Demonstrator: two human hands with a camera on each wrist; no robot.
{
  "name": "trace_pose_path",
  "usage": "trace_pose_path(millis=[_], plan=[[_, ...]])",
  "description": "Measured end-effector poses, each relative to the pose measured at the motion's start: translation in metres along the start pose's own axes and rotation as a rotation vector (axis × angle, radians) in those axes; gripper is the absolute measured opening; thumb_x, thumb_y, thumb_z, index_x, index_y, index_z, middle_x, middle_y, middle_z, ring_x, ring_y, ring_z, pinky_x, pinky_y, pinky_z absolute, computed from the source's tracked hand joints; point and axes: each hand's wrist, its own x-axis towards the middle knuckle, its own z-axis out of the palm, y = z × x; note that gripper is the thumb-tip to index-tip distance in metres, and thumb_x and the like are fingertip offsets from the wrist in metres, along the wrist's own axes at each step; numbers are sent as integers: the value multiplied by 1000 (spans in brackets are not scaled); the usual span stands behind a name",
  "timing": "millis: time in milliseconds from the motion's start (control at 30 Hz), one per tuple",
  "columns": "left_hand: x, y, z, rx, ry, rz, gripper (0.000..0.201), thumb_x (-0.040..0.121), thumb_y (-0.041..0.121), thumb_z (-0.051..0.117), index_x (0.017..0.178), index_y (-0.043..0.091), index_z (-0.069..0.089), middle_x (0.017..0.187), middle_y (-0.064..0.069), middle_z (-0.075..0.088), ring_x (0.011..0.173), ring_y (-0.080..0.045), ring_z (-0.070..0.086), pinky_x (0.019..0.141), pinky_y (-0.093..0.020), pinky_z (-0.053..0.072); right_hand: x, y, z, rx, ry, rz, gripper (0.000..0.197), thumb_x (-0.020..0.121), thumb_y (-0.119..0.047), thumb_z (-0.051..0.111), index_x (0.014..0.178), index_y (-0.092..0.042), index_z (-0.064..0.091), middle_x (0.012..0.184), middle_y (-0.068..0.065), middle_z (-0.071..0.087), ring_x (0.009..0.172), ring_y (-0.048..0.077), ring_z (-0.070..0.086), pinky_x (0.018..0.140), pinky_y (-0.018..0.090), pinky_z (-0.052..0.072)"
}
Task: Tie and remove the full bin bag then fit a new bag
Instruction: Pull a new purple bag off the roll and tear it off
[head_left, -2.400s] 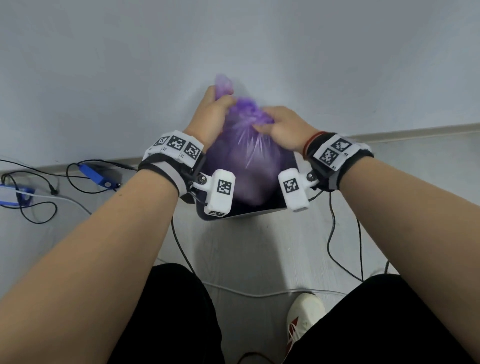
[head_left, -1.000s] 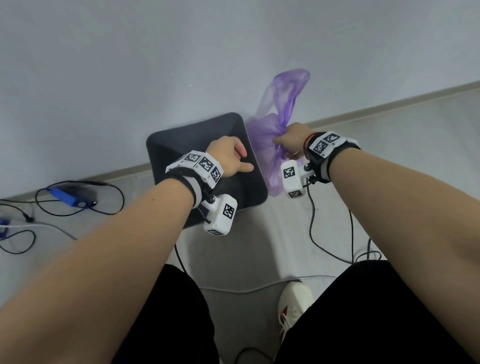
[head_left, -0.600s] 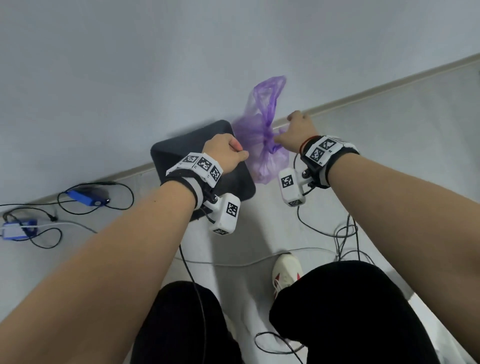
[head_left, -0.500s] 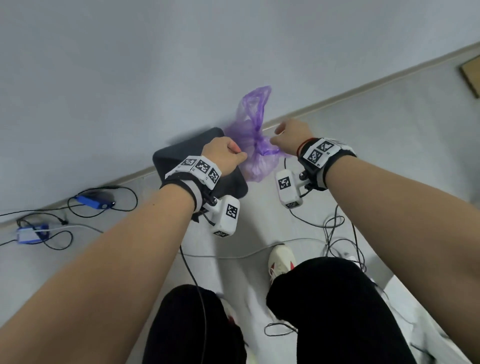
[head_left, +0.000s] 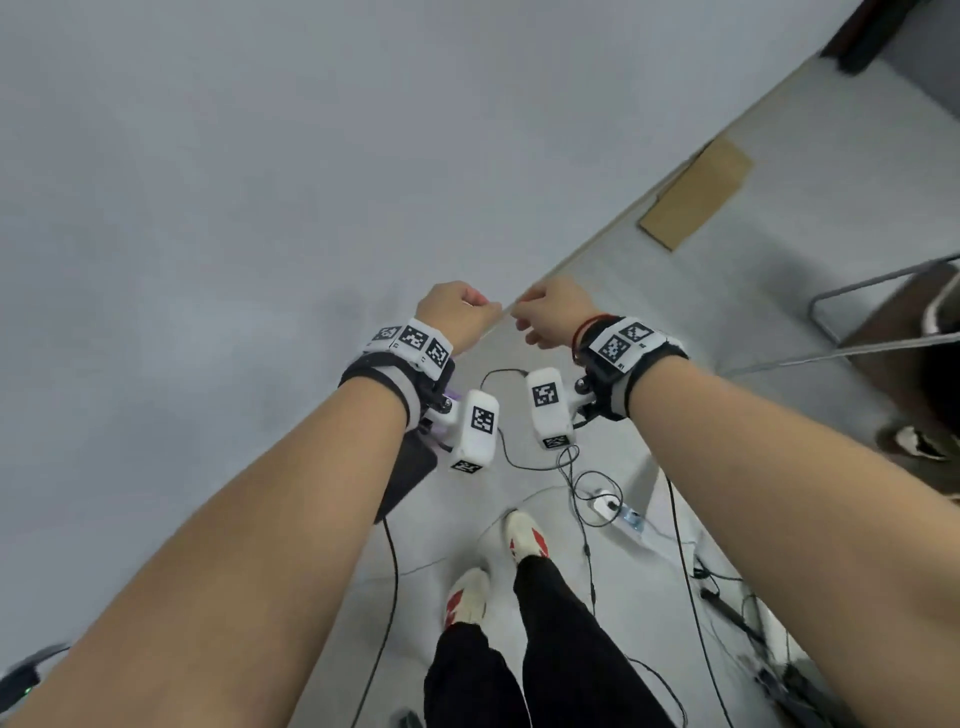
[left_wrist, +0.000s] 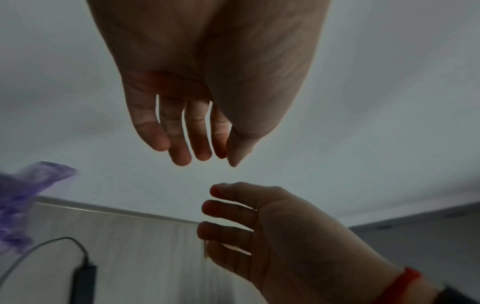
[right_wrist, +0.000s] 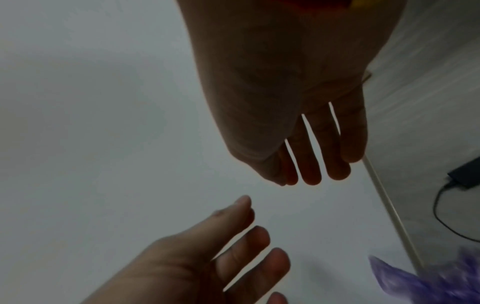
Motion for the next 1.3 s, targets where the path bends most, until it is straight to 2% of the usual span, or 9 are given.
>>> trace_pose_path(millis=[167, 267, 467, 667, 900, 1000, 1133, 1233, 1300], plan=[[-51, 99, 36, 31, -129, 185, 19, 86, 31, 62, 70, 21, 62, 85, -8, 75, 87, -26, 72, 84, -39, 59, -94, 10, -99, 117, 209, 39, 7, 91, -19, 59, 88, -15, 64, 81, 3, 69, 65, 18, 65, 68, 33, 58], [-90, 150, 79, 74, -245, 301, 20, 84, 27, 63, 66, 19, 62, 82, -13, 74, 70, -25, 64, 72, -35, 55, -157, 43, -152, 180, 366, 93, 8, 90, -20, 61, 89, -14, 66, 78, 2, 69, 62, 17, 65, 62, 30, 57], [-193, 233, 189, 250, -528, 531, 22, 89, 23, 62, 68, 18, 61, 79, -10, 68, 69, -23, 61, 48, -18, 40, -297, 142, -229, 348, 662, 217, 11, 85, -18, 62, 76, -16, 67, 74, 4, 69, 55, 17, 64, 52, 25, 52], [-302, 272, 321, 387, -724, 674, 22, 88, 27, 63, 67, 22, 64, 68, 5, 70, 65, -15, 66, 58, -22, 43, -427, 254, -264, 523, 918, 373, 11, 83, -16, 59, 79, -14, 69, 70, 4, 67, 50, 16, 60, 40, 19, 41], [-435, 264, 488, 518, -1002, 750, 12, 93, 23, 61, 82, 18, 64, 70, 0, 68, 58, -15, 58, 50, -22, 40, -568, 425, -257, 667, 1132, 710, 12, 78, -18, 60, 82, -17, 71, 81, 13, 75, 63, 25, 69, 64, 35, 62], [-492, 240, 556, 639, -1113, 741, 11, 94, 25, 59, 85, 20, 60, 73, 1, 67, 61, -14, 59, 51, -22, 42, -624, 502, -232, 711, 1184, 877, 14, 80, -20, 62, 90, -19, 71, 93, 9, 74, 78, 27, 71, 76, 43, 62], [-545, 203, 628, 762, -1220, 731, 12, 93, 30, 61, 85, 21, 60, 77, 1, 70, 65, -14, 61, 53, -22, 44, -673, 582, -192, 727, 1184, 1066, 24, 83, -21, 64, 108, -21, 65, 118, 7, 67, 107, 28, 63, 92, 37, 53], [-571, 171, 669, 849, -1279, 715, 10, 93, 28, 63, 88, 19, 62, 75, 0, 69, 63, -14, 59, 50, -21, 42, -694, 630, -161, 776, 1183, 1188, 49, 83, -20, 64, 131, -19, 54, 129, 8, 58, 112, 31, 61, 89, 32, 50], [-583, 152, 690, 901, -1323, 698, 10, 93, 27, 62, 88, 18, 62, 76, 0, 68, 64, -15, 58, 50, -21, 41, -702, 659, -144, 790, 1175, 1253, 60, 76, -27, 61, 135, -24, 49, 128, 9, 55, 108, 35, 63, 87, 39, 55]])
